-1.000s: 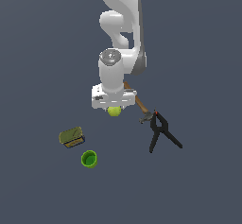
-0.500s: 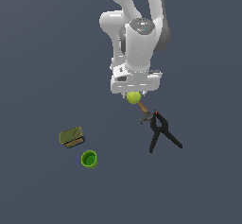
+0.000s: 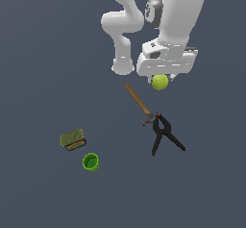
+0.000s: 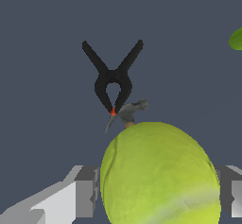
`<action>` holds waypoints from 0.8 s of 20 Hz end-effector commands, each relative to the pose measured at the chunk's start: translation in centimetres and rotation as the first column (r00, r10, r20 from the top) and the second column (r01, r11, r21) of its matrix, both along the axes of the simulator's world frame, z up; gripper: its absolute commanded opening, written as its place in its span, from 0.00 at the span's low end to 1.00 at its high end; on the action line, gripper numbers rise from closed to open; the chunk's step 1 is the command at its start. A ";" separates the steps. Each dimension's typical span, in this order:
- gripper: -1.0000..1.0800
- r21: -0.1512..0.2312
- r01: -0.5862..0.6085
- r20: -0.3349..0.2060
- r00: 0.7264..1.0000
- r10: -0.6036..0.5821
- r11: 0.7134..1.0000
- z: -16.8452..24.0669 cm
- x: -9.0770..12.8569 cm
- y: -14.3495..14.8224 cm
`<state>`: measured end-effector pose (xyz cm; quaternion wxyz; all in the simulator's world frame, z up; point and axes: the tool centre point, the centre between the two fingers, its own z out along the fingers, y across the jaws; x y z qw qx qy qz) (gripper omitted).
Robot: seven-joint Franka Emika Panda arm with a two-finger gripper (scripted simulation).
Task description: Pick up a designated object from a clutter of objects.
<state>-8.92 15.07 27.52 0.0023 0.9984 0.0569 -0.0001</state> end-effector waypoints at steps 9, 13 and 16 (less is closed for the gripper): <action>0.00 0.003 0.001 0.000 1.000 -0.001 1.000 6.6 -1.0 7.3; 0.00 0.004 0.001 0.000 1.000 -0.001 1.000 7.7 -1.0 8.6; 0.00 0.005 0.001 0.000 1.000 -0.001 1.000 8.1 -1.0 9.0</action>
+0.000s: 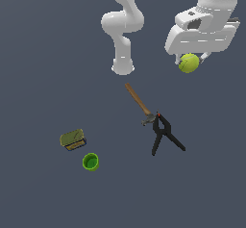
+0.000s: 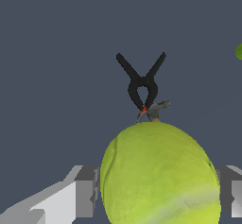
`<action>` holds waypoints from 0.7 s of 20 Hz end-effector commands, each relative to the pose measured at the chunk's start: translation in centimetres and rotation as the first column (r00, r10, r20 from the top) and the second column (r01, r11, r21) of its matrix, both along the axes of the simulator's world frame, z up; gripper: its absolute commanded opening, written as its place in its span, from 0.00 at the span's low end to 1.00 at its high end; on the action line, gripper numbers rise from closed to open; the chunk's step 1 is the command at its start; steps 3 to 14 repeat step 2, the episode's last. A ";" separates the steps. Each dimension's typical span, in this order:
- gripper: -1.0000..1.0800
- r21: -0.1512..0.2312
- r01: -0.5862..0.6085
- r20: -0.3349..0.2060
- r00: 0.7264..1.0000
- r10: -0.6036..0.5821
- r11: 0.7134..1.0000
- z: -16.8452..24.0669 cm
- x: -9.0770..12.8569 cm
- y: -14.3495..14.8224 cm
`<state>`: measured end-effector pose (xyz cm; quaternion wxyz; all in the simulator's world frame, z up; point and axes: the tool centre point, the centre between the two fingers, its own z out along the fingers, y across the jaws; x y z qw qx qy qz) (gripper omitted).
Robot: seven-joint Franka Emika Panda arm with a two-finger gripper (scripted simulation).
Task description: Pick up a designated object from a clutter of objects.
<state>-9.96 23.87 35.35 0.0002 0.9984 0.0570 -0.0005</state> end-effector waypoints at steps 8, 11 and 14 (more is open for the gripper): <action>0.00 0.001 0.001 0.001 1.000 -0.001 1.000 0.4 0.0 0.3; 0.00 0.001 0.001 0.001 1.000 -0.001 1.000 0.4 0.0 0.3; 0.00 0.001 0.001 0.001 1.000 -0.001 1.000 0.4 0.0 0.3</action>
